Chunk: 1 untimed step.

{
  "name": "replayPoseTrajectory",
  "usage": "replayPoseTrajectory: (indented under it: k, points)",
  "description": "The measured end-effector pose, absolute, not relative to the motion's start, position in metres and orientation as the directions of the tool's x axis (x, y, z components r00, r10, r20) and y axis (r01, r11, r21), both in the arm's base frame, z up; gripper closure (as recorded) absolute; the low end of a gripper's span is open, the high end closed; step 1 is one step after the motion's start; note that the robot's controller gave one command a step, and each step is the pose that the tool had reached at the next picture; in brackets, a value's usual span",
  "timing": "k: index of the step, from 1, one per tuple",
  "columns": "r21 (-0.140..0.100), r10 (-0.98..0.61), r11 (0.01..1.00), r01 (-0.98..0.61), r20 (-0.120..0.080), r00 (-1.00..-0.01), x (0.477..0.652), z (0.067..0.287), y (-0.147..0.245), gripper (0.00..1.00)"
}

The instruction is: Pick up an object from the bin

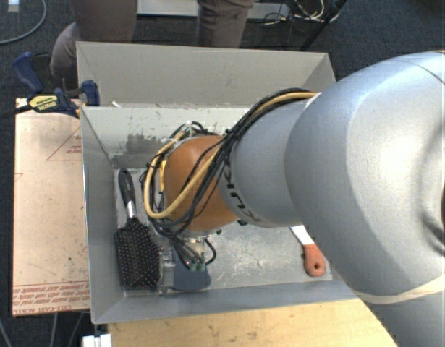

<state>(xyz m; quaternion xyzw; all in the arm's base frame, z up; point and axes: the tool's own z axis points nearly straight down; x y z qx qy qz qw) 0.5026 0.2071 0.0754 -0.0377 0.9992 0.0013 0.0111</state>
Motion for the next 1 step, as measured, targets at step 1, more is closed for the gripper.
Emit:
replayPoseTrajectory:
  k: [1]
  points:
    - [0.002,-0.075,0.997,-0.075,-0.022,-0.997,0.5026,0.0754,0.2071,1.00]
